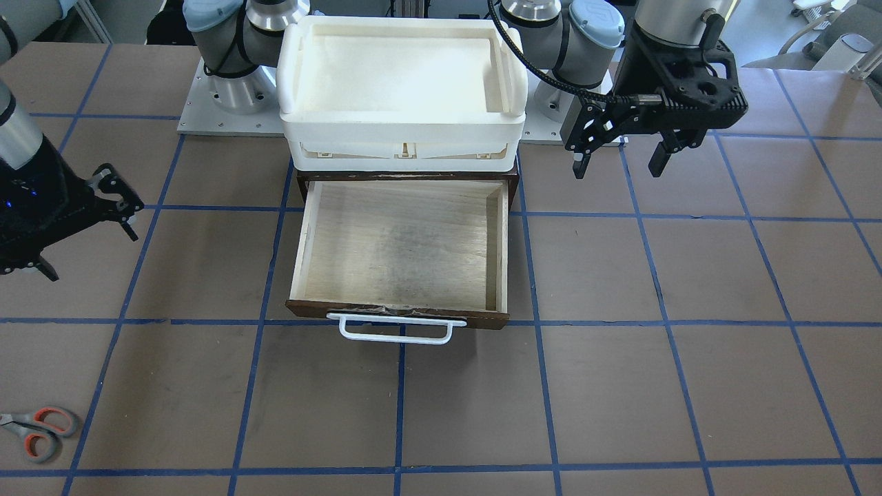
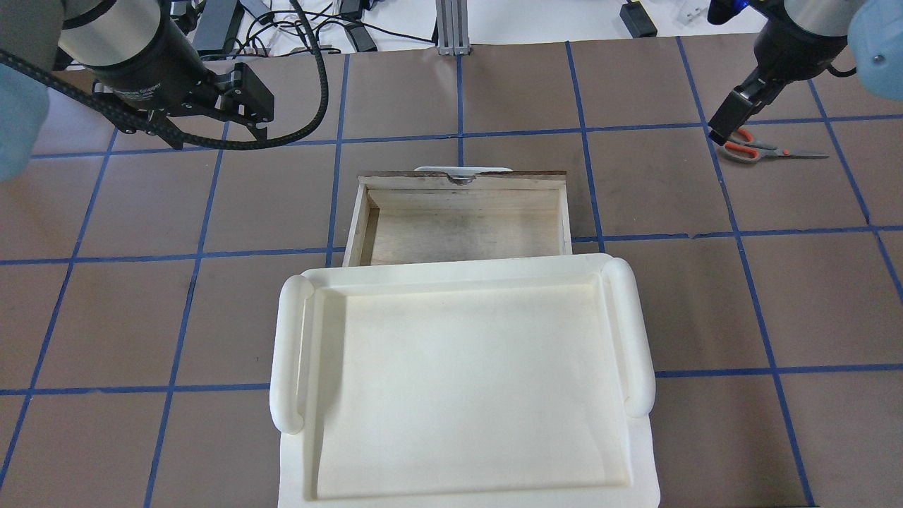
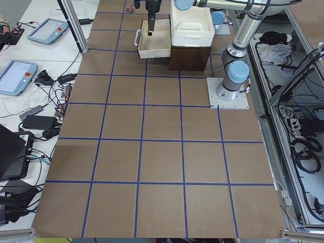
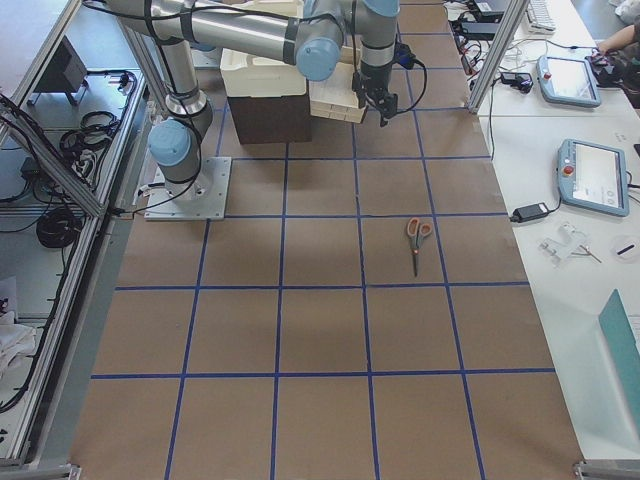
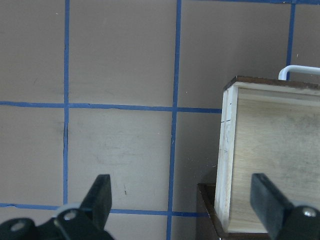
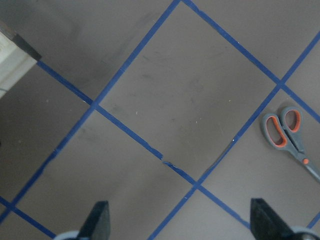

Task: Put scissors in drawer and close it
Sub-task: 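Move the right gripper down over the grey-and-orange scissors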

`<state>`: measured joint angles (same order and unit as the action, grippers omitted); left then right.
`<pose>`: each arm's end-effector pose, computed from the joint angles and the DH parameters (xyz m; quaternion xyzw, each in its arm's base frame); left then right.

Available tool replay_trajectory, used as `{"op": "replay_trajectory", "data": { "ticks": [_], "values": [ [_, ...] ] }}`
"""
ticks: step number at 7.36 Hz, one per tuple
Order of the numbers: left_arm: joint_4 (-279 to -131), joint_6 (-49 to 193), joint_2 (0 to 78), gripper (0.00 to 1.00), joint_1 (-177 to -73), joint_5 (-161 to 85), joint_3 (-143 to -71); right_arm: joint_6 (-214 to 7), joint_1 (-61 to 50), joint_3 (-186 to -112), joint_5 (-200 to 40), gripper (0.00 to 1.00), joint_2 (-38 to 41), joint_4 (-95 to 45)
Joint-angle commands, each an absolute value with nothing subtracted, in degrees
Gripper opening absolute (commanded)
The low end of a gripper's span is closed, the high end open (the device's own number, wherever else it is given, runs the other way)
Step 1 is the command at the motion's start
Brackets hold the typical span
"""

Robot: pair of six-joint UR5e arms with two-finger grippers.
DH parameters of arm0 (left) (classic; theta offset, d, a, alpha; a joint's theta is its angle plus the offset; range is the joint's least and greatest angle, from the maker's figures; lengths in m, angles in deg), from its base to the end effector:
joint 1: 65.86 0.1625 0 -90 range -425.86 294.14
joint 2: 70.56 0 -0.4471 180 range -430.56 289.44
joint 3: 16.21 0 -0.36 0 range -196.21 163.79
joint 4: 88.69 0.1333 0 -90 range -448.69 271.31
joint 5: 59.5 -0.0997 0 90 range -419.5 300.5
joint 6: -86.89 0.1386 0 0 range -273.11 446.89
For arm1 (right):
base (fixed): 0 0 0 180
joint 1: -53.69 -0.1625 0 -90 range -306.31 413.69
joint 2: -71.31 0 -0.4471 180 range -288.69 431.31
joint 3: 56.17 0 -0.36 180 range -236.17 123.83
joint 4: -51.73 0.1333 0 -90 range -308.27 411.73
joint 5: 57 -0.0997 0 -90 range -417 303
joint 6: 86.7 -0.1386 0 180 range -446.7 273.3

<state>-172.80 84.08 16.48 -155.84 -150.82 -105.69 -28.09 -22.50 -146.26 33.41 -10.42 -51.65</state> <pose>-0.1299 -0.4572 0.5104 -0.0256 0.9963 -0.0819 0.0095 0.0015 -0.5481 0.4233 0.3806 -0.9237 0.0332 0.0288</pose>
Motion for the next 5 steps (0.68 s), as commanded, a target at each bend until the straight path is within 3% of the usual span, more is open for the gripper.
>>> {"op": "replay_trajectory", "data": {
  "ticks": [1, 5],
  "values": [
    [-172.8, 84.1, 16.2, 1.00, -155.8, -150.7, -105.7, -10.4, -16.8, -146.3, 32.9, 1.00, -5.9, -56.5],
    [-172.8, 84.1, 16.4, 1.00, -155.9, -150.6, -105.8, 7.2, -11.0, -145.9, 32.9, 1.00, 2.9, -68.1]
  ]
}}
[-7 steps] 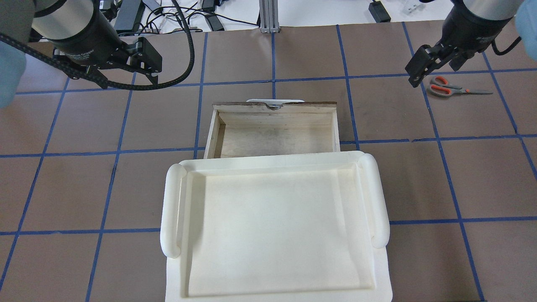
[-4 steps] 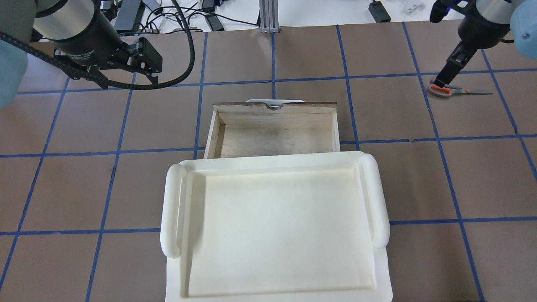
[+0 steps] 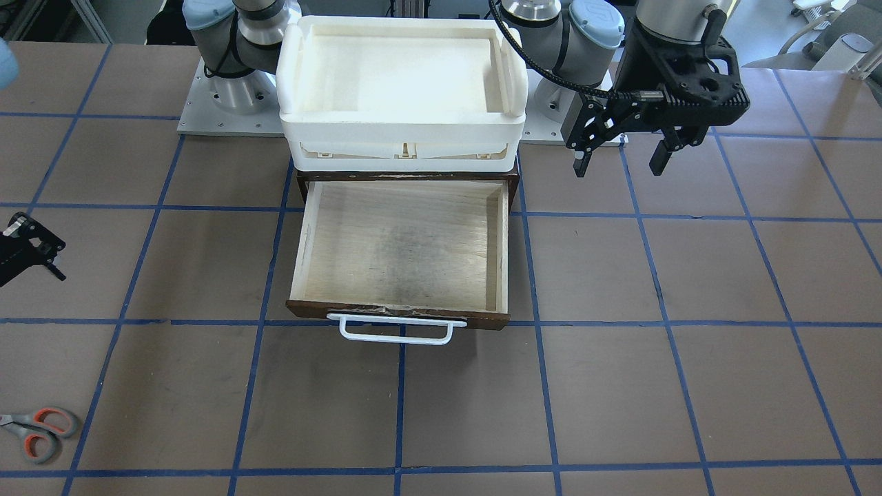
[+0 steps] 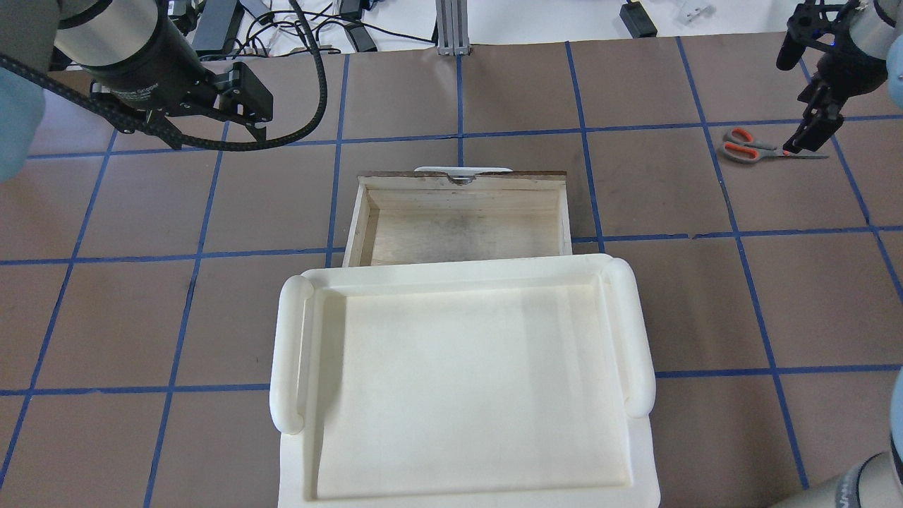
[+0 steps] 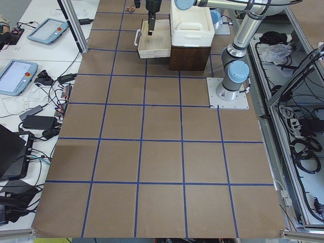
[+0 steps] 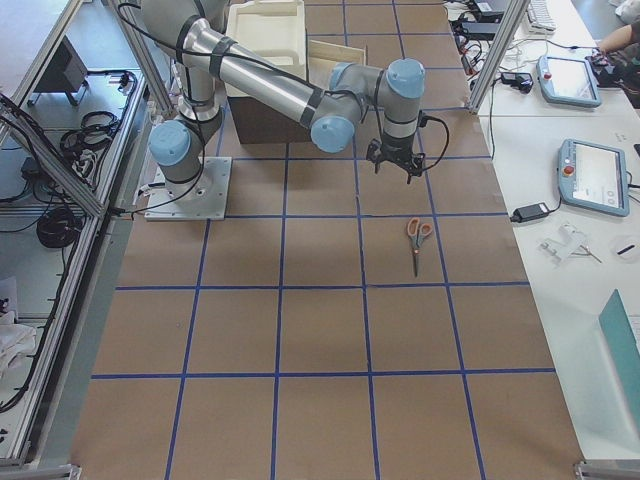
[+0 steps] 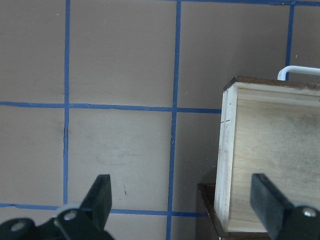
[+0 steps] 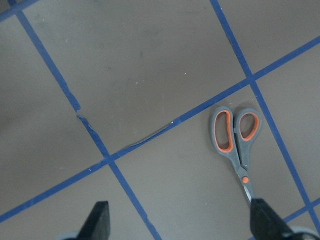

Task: Put scissors in drawer and close it
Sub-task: 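Move the right gripper down over the grey-and-orange scissors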

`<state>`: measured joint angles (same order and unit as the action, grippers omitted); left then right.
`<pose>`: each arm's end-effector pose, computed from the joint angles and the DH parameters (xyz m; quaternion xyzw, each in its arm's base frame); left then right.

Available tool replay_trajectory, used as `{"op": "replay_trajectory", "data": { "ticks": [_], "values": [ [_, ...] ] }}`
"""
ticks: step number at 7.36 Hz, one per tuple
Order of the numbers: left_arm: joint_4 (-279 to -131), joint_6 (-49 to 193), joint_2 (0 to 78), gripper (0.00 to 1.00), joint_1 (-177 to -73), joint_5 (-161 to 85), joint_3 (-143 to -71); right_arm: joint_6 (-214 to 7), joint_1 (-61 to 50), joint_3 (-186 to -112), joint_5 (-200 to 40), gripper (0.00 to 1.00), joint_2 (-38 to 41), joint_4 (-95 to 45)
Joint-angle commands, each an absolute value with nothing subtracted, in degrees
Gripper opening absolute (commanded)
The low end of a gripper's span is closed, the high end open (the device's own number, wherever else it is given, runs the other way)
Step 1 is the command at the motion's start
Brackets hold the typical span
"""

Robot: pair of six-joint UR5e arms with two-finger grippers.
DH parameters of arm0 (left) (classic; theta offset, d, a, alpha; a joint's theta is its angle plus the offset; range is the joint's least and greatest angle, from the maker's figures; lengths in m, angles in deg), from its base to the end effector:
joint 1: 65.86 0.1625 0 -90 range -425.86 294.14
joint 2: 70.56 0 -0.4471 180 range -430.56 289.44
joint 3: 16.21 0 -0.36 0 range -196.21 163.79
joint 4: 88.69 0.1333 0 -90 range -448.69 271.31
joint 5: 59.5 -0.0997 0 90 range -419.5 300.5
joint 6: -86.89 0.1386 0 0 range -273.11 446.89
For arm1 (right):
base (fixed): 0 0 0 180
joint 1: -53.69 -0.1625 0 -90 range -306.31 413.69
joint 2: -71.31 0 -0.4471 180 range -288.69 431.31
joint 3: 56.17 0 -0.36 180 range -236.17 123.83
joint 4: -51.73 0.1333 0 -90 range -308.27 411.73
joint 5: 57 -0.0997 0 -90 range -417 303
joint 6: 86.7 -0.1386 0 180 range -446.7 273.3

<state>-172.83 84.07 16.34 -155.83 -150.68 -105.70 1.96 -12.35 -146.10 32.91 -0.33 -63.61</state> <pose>-0.1302 -0.4563 0.5113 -0.0256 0.9962 -0.0828 0.0082 -0.1211 -0.6012 0.3485 0.5341 -0.8432 0.0348 0.0507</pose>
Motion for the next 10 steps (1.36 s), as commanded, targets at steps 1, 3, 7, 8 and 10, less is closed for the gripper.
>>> {"op": "replay_trajectory", "data": {
  "ticks": [1, 3, 7, 8, 10],
  "values": [
    [-172.8, 84.1, 16.4, 1.00, -155.9, -150.6, -105.8, 11.2, -9.5, -145.6, 32.7, 1.00, 5.5, -70.8],
    [-172.8, 84.3, 16.3, 1.00, -155.8, -150.6, -105.9, 14.7, -6.1, -145.3, 27.8, 1.00, 9.6, -71.1],
    [-172.8, 84.3, 16.3, 1.00, -155.8, -150.7, -105.9, 25.8, -5.6, -142.8, 26.9, 0.99, 16.2, -78.0],
    [-172.8, 84.3, 16.3, 1.00, -155.8, -150.6, -105.9, 26.2, -5.6, -141.6, 26.9, 0.99, 17.1, -77.9],
    [-172.8, 84.3, 16.2, 1.00, -155.7, -150.7, -105.9, 28.2, -5.6, -139.4, 26.9, 0.97, 18.8, -78.0]
  ]
}}
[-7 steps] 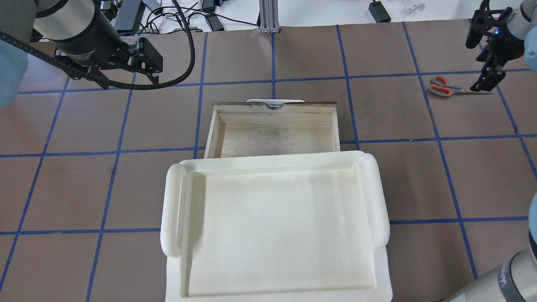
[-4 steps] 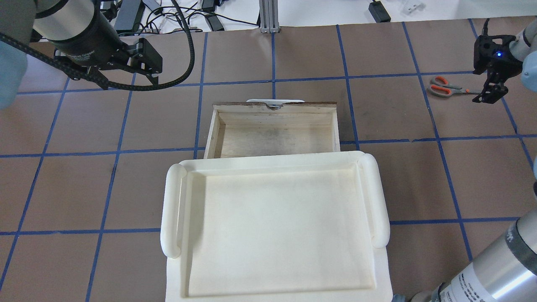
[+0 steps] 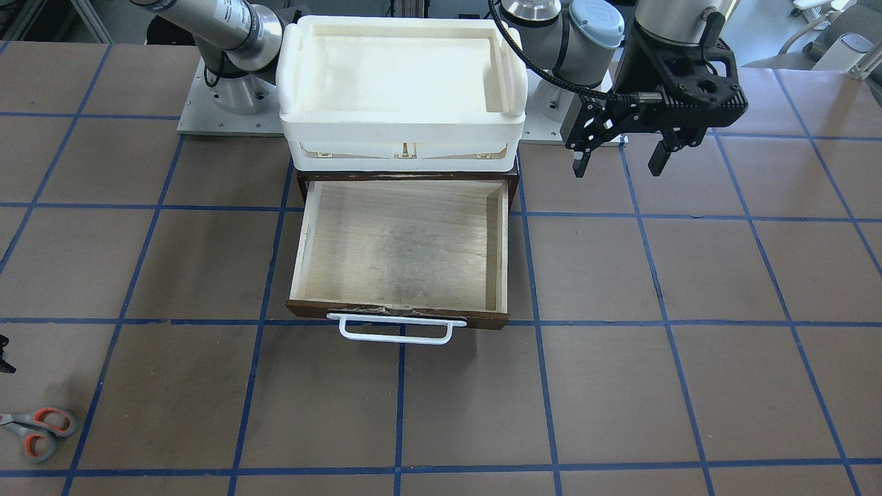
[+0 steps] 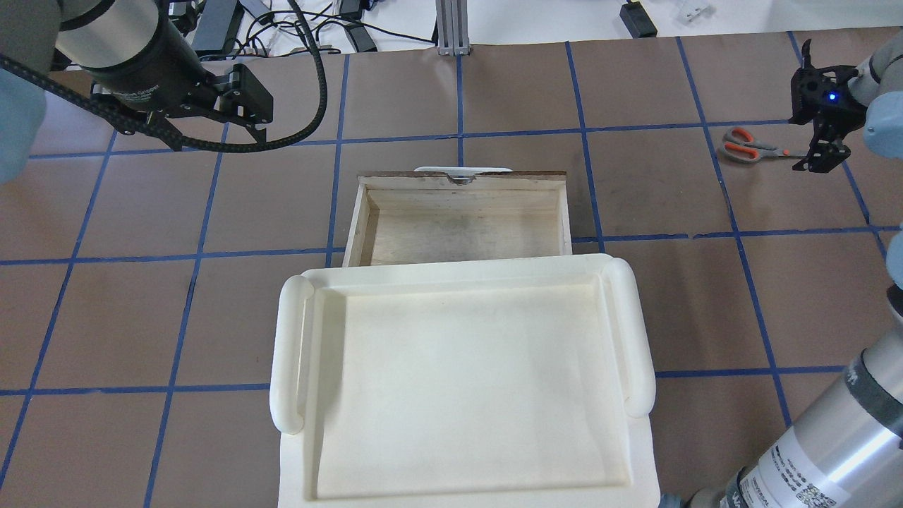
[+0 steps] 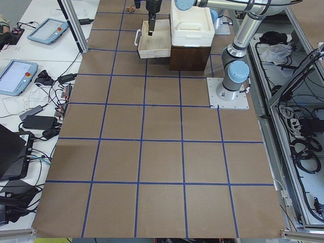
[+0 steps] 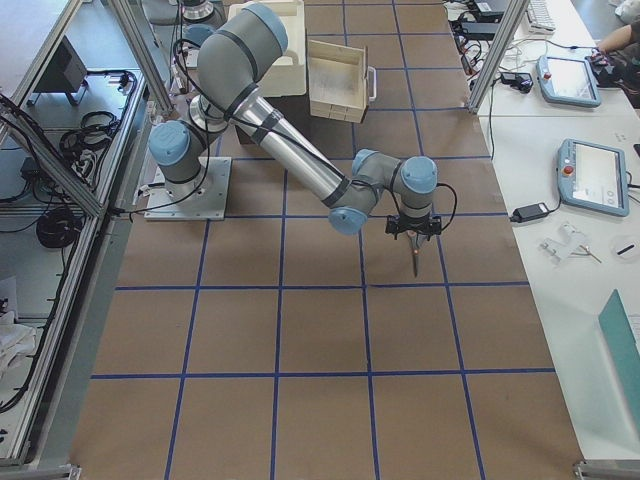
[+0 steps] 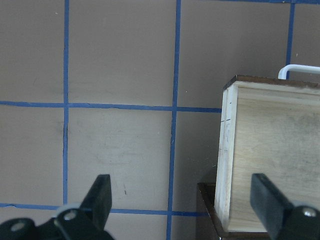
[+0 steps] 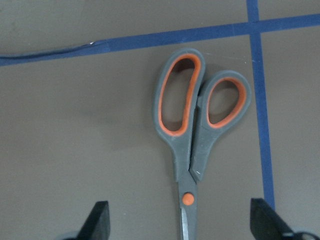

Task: Put scissors in drawer and close it
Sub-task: 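Lower the right gripper and close it on the scissors handles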

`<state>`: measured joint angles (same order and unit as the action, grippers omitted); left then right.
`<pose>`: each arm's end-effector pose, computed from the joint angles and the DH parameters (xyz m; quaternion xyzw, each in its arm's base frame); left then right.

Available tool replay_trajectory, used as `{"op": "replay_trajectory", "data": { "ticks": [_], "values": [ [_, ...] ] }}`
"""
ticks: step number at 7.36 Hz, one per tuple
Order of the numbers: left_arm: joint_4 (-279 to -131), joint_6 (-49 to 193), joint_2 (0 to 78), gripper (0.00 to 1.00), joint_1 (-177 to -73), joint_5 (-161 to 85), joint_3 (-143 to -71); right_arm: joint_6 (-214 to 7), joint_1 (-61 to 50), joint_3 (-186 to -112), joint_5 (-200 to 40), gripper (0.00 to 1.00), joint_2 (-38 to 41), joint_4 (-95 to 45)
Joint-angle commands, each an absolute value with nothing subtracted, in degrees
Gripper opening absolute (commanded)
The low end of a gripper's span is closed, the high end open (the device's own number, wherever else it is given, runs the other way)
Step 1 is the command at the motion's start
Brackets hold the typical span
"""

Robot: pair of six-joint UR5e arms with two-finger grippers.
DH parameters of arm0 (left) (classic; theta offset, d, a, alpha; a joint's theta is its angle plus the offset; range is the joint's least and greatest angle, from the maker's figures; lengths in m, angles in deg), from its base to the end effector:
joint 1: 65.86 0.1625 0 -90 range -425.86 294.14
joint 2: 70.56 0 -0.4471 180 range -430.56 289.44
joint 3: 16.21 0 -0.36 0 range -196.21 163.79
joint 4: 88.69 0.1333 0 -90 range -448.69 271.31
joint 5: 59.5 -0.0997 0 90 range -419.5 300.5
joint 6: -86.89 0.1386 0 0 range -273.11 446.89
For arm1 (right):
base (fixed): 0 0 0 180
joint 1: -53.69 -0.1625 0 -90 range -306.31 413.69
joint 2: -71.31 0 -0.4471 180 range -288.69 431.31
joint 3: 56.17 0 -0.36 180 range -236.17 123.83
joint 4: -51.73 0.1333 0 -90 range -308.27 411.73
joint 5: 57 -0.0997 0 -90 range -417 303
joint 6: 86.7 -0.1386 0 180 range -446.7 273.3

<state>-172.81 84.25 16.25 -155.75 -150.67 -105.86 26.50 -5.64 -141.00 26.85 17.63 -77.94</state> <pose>-0.1296 -0.4557 0.5108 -0.0248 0.9963 -0.0823 0.0084 -0.2255 -0.6707 0.2150 0.6598 -0.7459 0.0739 0.0539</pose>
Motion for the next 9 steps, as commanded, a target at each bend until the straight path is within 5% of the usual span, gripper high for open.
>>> {"op": "replay_trajectory", "data": {
  "ticks": [1, 9],
  "values": [
    [-172.9, 84.3, 16.2, 1.00, -155.7, -150.7, -105.9, 30.0, -5.6, -138.2, 26.8, 0.96, 20.4, -78.0],
    [-172.9, 84.3, 16.2, 1.00, -155.5, -150.7, -105.9, 29.5, -5.7, -137.9, 25.8, 0.98, 23.1, -77.8]
  ]
}}
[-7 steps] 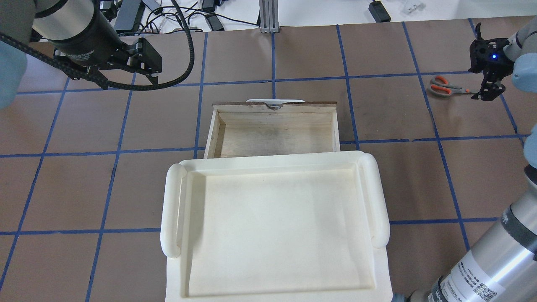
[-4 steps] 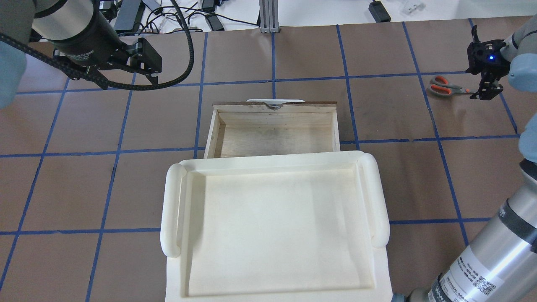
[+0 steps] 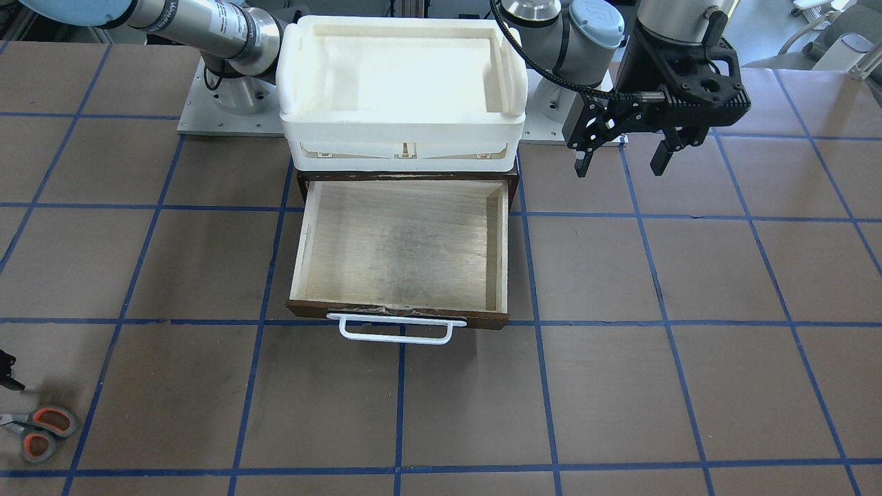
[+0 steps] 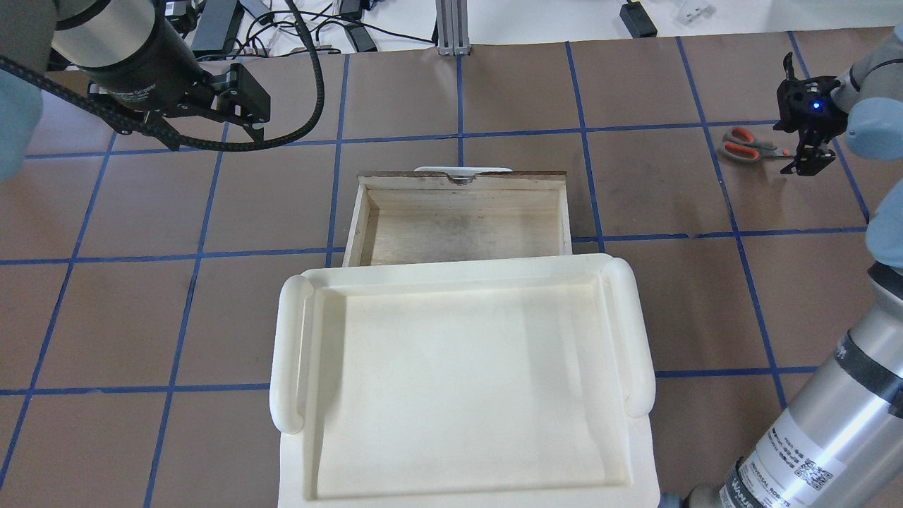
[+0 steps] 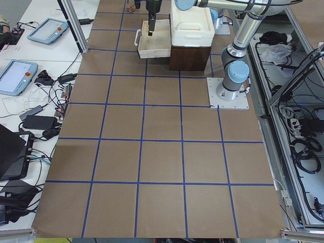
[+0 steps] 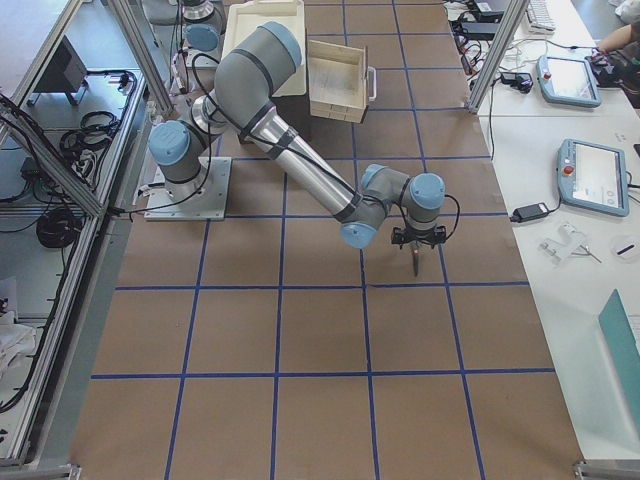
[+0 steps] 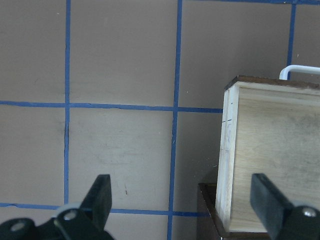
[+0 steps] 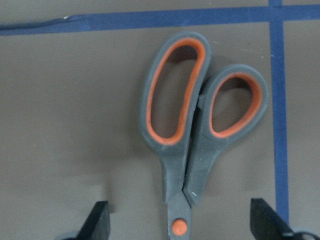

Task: Put scissors in drawer and close it
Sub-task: 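Lower the right gripper and close it on the scissors handles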

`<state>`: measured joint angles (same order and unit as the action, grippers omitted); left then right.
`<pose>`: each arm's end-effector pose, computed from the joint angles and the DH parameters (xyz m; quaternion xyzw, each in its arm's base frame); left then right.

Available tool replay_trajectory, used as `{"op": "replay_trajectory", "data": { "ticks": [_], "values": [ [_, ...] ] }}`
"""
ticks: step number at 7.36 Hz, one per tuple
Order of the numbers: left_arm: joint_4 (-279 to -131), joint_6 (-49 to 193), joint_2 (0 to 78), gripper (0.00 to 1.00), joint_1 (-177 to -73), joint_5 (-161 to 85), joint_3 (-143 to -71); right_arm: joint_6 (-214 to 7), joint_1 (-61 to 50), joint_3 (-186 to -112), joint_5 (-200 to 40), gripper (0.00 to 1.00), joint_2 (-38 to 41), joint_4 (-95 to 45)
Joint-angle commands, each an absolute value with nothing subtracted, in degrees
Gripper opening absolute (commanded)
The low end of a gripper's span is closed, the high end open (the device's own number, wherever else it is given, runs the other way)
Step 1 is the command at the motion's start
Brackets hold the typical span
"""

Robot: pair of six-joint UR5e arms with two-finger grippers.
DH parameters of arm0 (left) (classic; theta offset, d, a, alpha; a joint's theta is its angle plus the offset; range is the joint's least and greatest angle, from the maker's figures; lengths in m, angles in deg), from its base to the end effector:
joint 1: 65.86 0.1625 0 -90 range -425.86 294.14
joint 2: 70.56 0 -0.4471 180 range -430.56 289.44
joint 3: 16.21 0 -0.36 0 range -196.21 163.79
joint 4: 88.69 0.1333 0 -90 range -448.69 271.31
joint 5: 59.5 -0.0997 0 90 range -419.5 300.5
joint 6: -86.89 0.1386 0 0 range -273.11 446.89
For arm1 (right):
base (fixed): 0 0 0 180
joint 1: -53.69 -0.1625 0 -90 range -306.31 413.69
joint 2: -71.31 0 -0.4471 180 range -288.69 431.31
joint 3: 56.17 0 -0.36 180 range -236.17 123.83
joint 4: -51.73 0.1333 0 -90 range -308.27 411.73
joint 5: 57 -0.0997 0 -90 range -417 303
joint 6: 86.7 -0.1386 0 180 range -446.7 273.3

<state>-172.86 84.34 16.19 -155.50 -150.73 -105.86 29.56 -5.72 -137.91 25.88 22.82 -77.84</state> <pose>-0.1275 -0.4558 0.5111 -0.0262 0.9962 -0.0824 0.0091 -0.2326 -0.6892 0.1742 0.6801 -0.7285 0.0751 0.0350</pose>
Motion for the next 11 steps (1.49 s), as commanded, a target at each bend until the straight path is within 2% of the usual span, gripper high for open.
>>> {"op": "replay_trajectory", "data": {
  "ticks": [1, 3, 5, 6, 7, 11],
  "values": [
    [-172.9, 84.3, 16.2, 1.00, -155.3, -150.7, -105.9, 29.4, -5.7, -137.9, 25.8, 0.98, 23.1, -77.8],
    [-172.9, 84.3, 16.2, 1.00, -155.2, -150.7, -105.9, 29.3, -5.9, -137.9, 25.4, 0.95, 23.1, -77.6],
    [-172.9, 84.3, 16.2, 1.00, -155.2, -150.8, -105.9, 29.4, -6.1, -137.9, 25.4, 0.51, 23.1, -77.4],
    [-172.9, 84.3, 16.1, 1.00, -155.2, -150.8, -105.9, 29.4, -6.1, -137.9, 25.4, 0.20, 23.1, -77.4],
    [-172.9, 84.3, 16.1, 1.00, -155.2, -150.8, -105.9, 30.2, -6.2, -137.8, 25.6, 0.00, 23.0, -77.4],
    [-173.1, 84.3, 15.9, 1.00, -155.2, -150.9, -105.9, 29.6, -7.8, -137.5, 26.1, 0.00, 19.7, -75.8]
  ]
}}
